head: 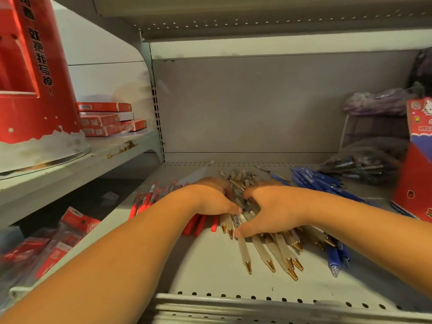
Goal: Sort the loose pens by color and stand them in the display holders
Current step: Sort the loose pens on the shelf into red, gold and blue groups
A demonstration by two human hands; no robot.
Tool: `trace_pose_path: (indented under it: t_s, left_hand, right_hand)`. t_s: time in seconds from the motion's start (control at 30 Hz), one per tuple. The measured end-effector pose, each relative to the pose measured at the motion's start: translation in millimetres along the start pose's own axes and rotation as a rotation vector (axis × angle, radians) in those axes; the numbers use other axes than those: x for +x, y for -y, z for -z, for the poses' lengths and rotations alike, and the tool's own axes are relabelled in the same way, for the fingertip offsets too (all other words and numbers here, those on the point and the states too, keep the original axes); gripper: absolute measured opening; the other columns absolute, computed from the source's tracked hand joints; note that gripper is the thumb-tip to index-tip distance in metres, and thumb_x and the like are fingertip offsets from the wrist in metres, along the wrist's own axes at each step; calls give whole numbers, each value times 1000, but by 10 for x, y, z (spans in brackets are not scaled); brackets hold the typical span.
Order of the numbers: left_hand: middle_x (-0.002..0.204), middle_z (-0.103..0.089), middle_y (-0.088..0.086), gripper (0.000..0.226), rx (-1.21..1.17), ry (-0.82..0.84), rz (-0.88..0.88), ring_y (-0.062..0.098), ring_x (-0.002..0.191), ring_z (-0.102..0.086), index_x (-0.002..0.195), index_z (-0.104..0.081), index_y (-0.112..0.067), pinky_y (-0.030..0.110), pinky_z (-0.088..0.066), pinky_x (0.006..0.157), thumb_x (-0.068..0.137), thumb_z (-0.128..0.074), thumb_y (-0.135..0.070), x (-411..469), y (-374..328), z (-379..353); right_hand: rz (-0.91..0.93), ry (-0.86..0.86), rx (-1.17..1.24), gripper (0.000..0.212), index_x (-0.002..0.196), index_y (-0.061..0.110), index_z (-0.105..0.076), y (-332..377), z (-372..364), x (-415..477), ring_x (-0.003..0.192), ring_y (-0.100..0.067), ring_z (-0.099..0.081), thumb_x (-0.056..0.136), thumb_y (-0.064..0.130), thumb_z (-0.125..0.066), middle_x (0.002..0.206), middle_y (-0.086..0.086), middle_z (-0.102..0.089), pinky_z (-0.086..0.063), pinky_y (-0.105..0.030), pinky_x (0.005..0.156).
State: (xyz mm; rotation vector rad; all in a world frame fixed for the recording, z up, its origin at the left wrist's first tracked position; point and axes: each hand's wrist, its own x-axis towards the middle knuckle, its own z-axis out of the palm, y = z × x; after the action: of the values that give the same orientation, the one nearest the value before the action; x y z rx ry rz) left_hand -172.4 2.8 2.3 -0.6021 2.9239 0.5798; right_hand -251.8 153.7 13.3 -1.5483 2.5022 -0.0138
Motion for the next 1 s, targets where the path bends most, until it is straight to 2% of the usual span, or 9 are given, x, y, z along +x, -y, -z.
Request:
trace_pose_path:
  t_s: [0.07,0.13,0.2,0.27,0.37,0.43,0.57,0.8,1.0]
  left_hand:
    - [74,-70,-5,28,26,-36,-10,15,67,-68,107,-58,-25,29,-53,64,89,-65,-46,-5,37,42]
    - [91,-70,0,28,6,-28,-1,24,84,-69,111,-58,-27,35,-56,73,88,-66,-42,-20,73,83]
    - [95,-73,8,27,-28,20,22,32,87,-71,112,-60,-24,43,-59,78,88,-63,-37,-46,89,94]
    - [98,-71,2,29,-13,8,25,23,83,-70,113,-63,-24,35,-59,70,87,-63,-36,-50,101,109]
    - [97,-62,-10,32,28,-41,8,6,78,-59,115,-61,-31,23,-45,58,85,-67,-39,-32,112,134]
    - [100,-63,-8,34,23,-6,37,10,82,-62,118,-61,-30,25,-48,62,86,-66,-40,-27,130,144]
    - [114,-69,10,45,17,77,101,32,99,-68,118,-68,-18,43,-56,88,83,-62,-45,-43,147,155]
    - [94,-70,-4,30,6,-3,38,17,81,-69,111,-64,-30,25,-51,59,82,-67,-41,-29,157,156]
    - [104,-72,9,39,15,60,72,30,89,-71,116,-66,-21,43,-60,79,84,-63,-43,-53,148,147]
  right_hand:
    - [-19,46,4,76,130,21,-49,52,29,2,101,-18,-64,74,71,-62,118,-2,-64,-56,-38,87]
    - [-32,80,-8,68,123,18,-55,125,26,5,89,-14,-64,76,67,-60,106,-2,-66,-55,-33,71]
    - [-27,75,-62,53,107,19,-59,197,-6,28,75,-10,-57,80,65,-56,89,3,-61,-43,-27,56]
    - [-24,13,-111,36,84,24,-53,256,-50,64,67,-10,-51,83,60,-52,76,6,-54,-36,-27,53]
    - [-28,-42,-161,39,68,26,-43,307,-75,101,59,-11,-47,85,61,-49,65,6,-48,-35,-29,53]
    - [-29,-20,-174,44,65,23,-47,299,-38,115,55,-12,-45,87,60,-48,62,5,-47,-34,-28,52]
    - [-18,33,-201,37,69,21,-51,301,29,143,56,-11,-46,89,52,-53,65,4,-50,-34,-25,51]
    - [-43,31,-266,27,67,20,-52,334,0,211,57,-14,-48,84,40,-62,65,2,-51,-39,-26,53]
    - [-55,66,-238,25,73,20,-54,332,4,277,60,-13,-49,86,42,-58,68,2,-51,-40,-24,54]
